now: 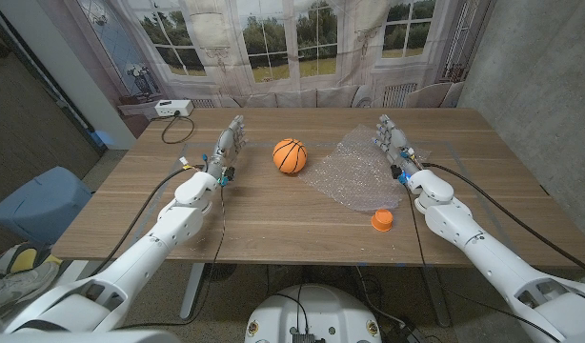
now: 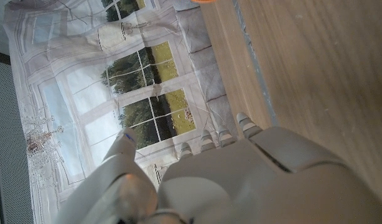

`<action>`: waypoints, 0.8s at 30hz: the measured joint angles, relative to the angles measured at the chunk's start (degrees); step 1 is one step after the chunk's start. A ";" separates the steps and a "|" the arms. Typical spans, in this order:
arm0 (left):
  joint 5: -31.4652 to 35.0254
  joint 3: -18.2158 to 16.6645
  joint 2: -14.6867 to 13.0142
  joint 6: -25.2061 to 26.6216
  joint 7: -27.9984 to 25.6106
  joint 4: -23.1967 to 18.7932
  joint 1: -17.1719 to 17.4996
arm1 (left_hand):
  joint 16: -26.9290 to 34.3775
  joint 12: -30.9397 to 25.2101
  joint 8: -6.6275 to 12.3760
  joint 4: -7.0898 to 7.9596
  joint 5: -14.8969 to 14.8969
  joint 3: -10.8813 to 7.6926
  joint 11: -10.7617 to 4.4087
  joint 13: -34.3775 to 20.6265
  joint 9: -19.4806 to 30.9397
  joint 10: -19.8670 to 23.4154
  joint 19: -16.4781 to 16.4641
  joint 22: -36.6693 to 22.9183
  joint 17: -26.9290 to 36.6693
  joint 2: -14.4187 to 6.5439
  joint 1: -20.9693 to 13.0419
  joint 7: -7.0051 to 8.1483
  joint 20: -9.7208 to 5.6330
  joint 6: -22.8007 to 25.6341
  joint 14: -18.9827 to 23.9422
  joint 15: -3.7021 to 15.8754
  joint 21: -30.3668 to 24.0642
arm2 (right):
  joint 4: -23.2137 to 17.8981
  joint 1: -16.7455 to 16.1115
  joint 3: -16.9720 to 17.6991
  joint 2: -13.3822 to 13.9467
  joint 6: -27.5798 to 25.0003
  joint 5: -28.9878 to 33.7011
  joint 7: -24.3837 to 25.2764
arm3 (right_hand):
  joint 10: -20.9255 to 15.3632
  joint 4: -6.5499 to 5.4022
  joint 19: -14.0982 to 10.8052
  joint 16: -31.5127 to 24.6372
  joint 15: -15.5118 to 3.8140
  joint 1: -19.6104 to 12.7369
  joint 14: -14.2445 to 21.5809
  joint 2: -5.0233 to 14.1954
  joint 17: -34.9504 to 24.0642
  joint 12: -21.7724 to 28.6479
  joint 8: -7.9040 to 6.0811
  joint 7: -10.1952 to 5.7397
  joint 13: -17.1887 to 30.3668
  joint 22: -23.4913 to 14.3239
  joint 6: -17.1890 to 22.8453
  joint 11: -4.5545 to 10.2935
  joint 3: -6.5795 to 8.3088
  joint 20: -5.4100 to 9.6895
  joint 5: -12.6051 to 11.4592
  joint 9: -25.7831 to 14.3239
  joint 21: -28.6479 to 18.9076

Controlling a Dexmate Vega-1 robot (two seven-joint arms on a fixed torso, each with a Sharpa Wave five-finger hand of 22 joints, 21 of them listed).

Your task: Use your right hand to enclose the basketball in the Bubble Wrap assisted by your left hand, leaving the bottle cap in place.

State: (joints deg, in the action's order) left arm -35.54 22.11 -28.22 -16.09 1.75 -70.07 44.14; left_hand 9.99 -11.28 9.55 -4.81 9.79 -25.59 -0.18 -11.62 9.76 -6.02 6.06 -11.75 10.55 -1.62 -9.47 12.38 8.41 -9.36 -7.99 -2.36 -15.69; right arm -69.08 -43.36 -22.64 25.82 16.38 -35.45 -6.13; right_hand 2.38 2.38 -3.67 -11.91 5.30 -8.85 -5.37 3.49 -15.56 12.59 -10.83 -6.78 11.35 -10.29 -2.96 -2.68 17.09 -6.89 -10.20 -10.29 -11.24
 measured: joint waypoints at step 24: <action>4.10 1.44 1.83 3.38 -6.50 -0.55 -2.99 | 0.24 0.00 0.43 0.89 0.39 0.90 0.09 0.44 -0.01 -0.92 0.62 -0.12 -0.16 0.46 1.25 -0.10 0.61 -0.29 -0.69 -1.34 0.00 | 17.32 12.33 -0.33 -1.32 7.50 13.02 -2.05 | -0.14 0.48 0.18 0.00 0.00 -0.21 0.46 -0.66 1.21 -0.39 -0.47 1.97 -0.17 0.01 1.96 -1.13 -0.01 -0.17 -0.45 0.01 0.00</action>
State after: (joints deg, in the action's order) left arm -31.44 23.55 -26.39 -12.71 -4.75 -70.62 41.15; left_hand 10.22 -11.27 9.98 -3.92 10.17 -24.69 -0.09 -11.18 9.75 -6.94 6.68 -11.87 10.39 -1.17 -8.22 12.27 9.02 -9.65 -8.69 -3.71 -15.69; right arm -51.76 -31.03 -22.97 24.50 23.87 -22.43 -8.18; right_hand 2.23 2.87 -3.49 -11.91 5.30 -9.06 -4.91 2.83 -14.36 12.20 -11.30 -4.81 11.18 -10.29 -1.00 -3.81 17.08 -7.07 -10.64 -10.28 -11.24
